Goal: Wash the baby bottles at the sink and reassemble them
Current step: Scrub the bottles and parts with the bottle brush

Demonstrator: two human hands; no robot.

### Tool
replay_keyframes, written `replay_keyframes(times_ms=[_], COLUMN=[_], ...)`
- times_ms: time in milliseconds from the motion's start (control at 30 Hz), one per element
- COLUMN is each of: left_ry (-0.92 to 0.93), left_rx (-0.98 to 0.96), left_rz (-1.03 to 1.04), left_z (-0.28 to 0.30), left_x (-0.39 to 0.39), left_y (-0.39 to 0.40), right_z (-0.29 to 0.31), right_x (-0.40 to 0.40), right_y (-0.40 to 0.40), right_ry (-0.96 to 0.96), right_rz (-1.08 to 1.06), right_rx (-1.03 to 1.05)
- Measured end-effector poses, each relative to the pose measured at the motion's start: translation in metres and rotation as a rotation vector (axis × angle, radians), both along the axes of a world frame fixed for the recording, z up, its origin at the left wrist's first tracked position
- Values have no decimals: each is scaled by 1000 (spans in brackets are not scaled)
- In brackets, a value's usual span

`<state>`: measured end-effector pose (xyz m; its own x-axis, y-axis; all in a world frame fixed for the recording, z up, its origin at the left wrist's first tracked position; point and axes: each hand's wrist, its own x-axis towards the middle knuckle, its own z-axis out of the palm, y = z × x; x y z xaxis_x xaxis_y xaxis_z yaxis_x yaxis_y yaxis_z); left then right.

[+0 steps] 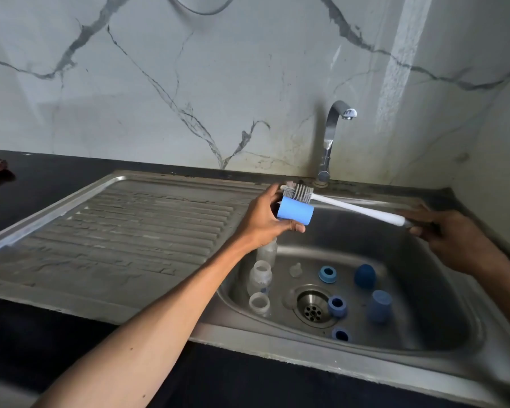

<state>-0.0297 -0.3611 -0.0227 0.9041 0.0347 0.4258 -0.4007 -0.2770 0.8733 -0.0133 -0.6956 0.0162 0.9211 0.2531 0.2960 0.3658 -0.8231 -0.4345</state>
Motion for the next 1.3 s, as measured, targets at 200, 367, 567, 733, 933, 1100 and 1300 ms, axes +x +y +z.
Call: replay_keyframes(times_ms=[200,367,567,733,933,1100,1300], left_ry=[-20,4,2,195,186,119,130], left_rx=[-26,22,-65,-433,-429,-492,-524], left_rz=[5,-15,0,-90,-37,2,-10], left_z=[-3,-5,-1,5,6,7,7], left_x=[5,4,4,0,1,6,4], left_y=[5,5,3,3,0,6,6], right_z=[4,0,5,3,0,9,4], right_x=[0,2,-1,-3,-14,-14,-15], right_y=[-12,1,-14,0,25,13,19], right_ry=[-4,-4,-30,-18,-13,-4,-17], right_rz=[-73,-29,-73,-53,-68,-75,-74], right_rx=[-7,25,-11,4,65,17,-12])
